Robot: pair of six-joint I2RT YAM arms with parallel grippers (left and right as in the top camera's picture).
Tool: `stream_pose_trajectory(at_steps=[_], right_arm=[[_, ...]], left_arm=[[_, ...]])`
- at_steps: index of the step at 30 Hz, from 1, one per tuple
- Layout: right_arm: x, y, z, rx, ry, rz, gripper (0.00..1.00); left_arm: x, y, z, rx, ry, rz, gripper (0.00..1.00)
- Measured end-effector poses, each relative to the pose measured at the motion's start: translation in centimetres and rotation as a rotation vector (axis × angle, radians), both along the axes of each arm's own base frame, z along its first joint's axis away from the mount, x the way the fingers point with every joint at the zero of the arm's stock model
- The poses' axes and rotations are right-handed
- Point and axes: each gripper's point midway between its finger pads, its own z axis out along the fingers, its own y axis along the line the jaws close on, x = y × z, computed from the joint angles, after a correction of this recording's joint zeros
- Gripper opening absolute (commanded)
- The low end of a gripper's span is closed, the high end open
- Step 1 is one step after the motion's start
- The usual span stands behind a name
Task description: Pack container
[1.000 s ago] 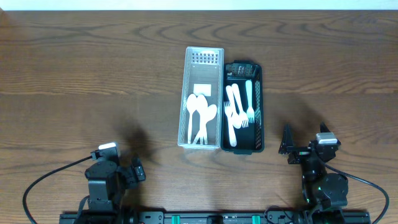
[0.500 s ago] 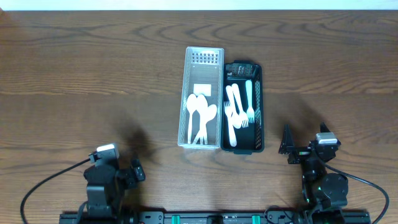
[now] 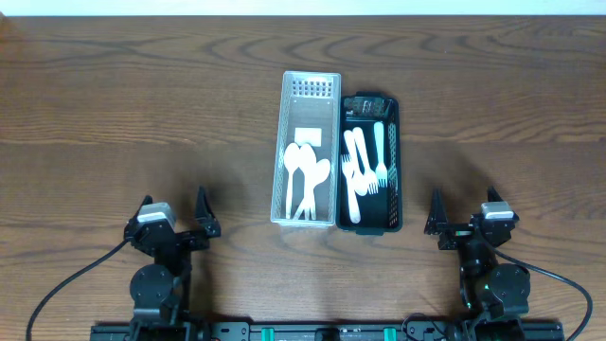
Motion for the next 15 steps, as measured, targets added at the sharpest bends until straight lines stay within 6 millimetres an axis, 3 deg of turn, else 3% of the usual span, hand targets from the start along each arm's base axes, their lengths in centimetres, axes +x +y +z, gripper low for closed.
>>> stream_pose_trajectory(at_steps=[2, 15], right_arm=[[0.00, 0.01, -0.03, 0.000, 0.001, 0.000, 0.99], [0.00, 0.01, -0.02, 0.000, 0.000, 0.000, 0.99]], left_arm=[[0.19, -0.06, -0.82, 0.003, 0.007, -0.003, 0.98], [0.21, -0.14, -0.69, 0.004, 0.002, -0.008, 0.98]])
